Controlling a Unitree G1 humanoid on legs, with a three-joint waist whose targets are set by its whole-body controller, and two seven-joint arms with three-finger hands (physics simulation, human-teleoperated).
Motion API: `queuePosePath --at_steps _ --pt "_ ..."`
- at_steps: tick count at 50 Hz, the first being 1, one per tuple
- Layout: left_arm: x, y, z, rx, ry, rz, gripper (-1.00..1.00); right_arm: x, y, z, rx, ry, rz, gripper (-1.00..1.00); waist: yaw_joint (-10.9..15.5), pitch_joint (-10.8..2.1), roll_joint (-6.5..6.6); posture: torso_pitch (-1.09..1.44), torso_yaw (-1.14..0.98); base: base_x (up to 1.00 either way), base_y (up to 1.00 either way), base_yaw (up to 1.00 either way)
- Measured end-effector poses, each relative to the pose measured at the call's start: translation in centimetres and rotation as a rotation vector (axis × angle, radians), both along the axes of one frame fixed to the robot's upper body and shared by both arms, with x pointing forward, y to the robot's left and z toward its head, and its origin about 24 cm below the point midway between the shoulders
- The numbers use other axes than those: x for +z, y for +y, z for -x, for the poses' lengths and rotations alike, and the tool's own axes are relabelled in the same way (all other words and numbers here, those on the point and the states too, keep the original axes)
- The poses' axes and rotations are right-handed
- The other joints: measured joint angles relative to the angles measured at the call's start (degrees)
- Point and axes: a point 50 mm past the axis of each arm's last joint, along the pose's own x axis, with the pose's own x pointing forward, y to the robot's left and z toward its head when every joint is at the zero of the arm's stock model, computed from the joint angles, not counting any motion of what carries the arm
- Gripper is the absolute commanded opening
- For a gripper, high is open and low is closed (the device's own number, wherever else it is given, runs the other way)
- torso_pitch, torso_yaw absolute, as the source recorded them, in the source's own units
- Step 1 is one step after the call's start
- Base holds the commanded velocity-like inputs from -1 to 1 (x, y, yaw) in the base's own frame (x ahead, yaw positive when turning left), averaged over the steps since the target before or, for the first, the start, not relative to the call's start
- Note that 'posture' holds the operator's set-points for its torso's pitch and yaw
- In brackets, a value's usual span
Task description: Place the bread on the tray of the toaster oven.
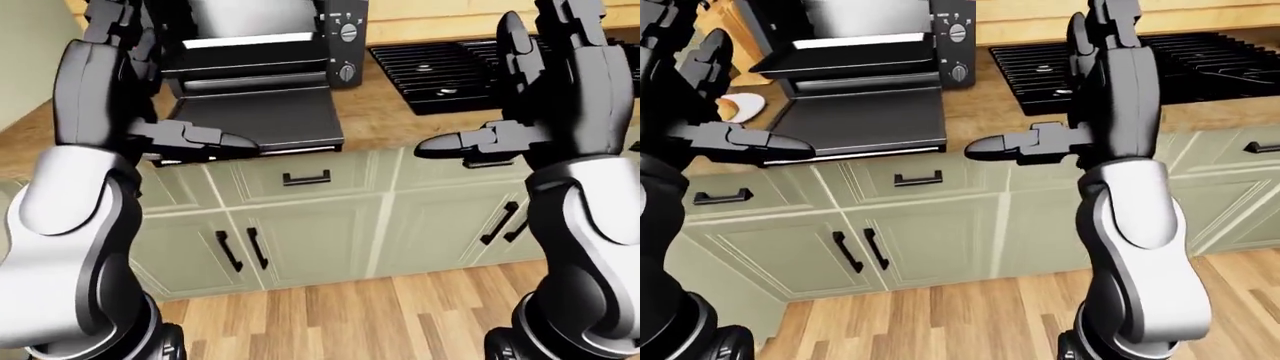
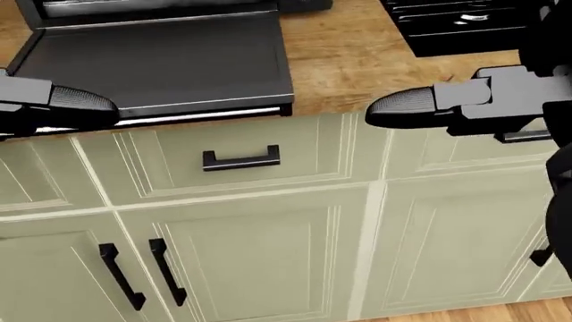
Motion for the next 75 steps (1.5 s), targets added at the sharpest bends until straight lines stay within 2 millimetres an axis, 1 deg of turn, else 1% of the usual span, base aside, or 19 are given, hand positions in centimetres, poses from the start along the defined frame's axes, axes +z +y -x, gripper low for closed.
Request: queuePosePath --at_steps 2,6,15,17,21,23,25,28,32,44,46,50,53,57,60,63,66,69,75 --pt "0.0 0.0 0.0 -0.004 0.006 -0.003 1.00 0.0 0.1 -0.1 0.003 0.004 0.001 1.00 0.0 -0.44 2.71 0.00 0.00 0.07 0.45 0.00" --pt "-0.6 0.8 -0.1 0.037 0.047 0.014 1.00 -0.8 0.7 -0.4 0.044 0.049 0.003 1.00 1.2 0.35 1.51 0.00 0.00 0.08 0.46 0.00" --pt "0.4 0.7 0.4 0.036 -0.002 -0.008 1.00 0.1 0.4 0.3 0.026 -0.010 -0.002 1.00 1.0 0.36 -3.88 0.00 0.00 0.08 0.46 0.00" --pt "0.3 0.6 0.4 0.030 0.004 -0.010 1.00 0.0 0.1 0.3 0.016 -0.004 -0.007 1.00 0.4 0.73 -3.12 0.00 0.00 0.08 0.46 0.00" --pt "0.2 0.5 0.3 0.015 0.036 -0.024 1.00 -0.5 -0.3 -0.3 -0.009 0.046 -0.017 1.00 0.2 -0.30 -4.26 0.00 0.00 0.07 0.46 0.00" --pt "0.9 0.9 0.7 0.028 0.007 -0.023 1.00 0.1 -0.2 0.0 -0.005 0.018 -0.012 1.00 0.3 -0.46 -3.46 0.00 0.00 0.07 0.46 0.00" --pt "1.5 1.2 1.2 0.046 -0.032 -0.022 1.00 0.6 -0.2 0.4 -0.002 -0.018 -0.010 1.00 0.1 0.00 -1.73 0.00 0.00 0.07 0.46 0.00" --pt "1.8 1.5 1.7 0.062 -0.054 -0.021 1.00 0.9 -0.2 0.5 -0.001 -0.035 -0.013 1.00 0.1 -0.26 2.31 0.00 0.00 0.07 0.46 0.00" --pt "0.8 1.9 1.2 0.088 0.003 0.001 1.00 0.1 0.6 0.1 0.046 0.015 -0.005 1.00 1.2 0.53 1.70 0.00 0.00 0.08 0.45 0.00" --pt "1.0 1.6 1.2 0.075 -0.022 -0.010 1.00 0.6 0.3 0.6 0.034 -0.031 -0.013 1.00 0.7 1.02 -4.29 0.00 0.00 0.24 0.35 0.00" --pt "0.8 1.3 1.2 0.061 -0.016 -0.011 1.00 0.4 0.0 0.6 0.018 -0.020 -0.018 1.00 -0.1 1.18 -2.88 0.00 0.00 0.20 0.20 0.00" --pt "0.4 0.9 0.8 0.026 0.017 -0.022 1.00 0.0 -0.5 0.3 -0.012 0.010 -0.028 1.00 0.0 0.24 -2.50 0.00 0.00 0.18 0.10 0.00" --pt "0.8 1.1 1.0 0.043 -0.009 -0.019 1.00 0.7 -0.2 0.7 0.005 -0.033 -0.020 1.00 -0.1 0.71 0.41 0.00 0.00 0.18 0.00 0.00" --pt "0.4 2.0 0.9 0.094 0.014 -0.003 1.00 0.0 0.6 0.5 0.056 -0.001 -0.009 1.00 1.3 1.27 1.46 0.00 0.00 0.19 0.00 0.00" --pt "0.8 1.8 1.0 0.090 0.003 -0.009 1.00 0.1 0.4 0.4 0.047 0.006 -0.011 1.00 1.4 0.43 0.53 0.00 0.00 0.17 0.01 0.00" --pt "1.3 1.6 1.4 0.077 -0.035 -0.025 1.00 0.7 0.1 0.8 0.028 -0.039 -0.024 1.00 1.4 0.67 -0.94 0.00 0.00 0.03 0.00 0.00" --pt "1.6 1.6 1.4 0.077 -0.050 -0.027 1.00 1.0 0.1 1.0 0.024 -0.063 -0.025 1.00 2.2 1.46 -4.02 0.00 0.00 0.00 0.00 0.00" --pt "0.7 1.5 0.8 0.064 0.008 -0.020 1.00 0.5 -0.1 0.6 0.014 -0.022 -0.026 1.00 1.9 2.24 -3.10 0.00 0.00 0.00 0.00 0.00" --pt "0.8 1.3 0.9 0.053 0.010 -0.026 1.00 0.4 -0.3 0.5 -0.004 -0.004 -0.019 1.00 1.4 1.36 -2.11 0.00 0.00 0.00 0.02 0.00"
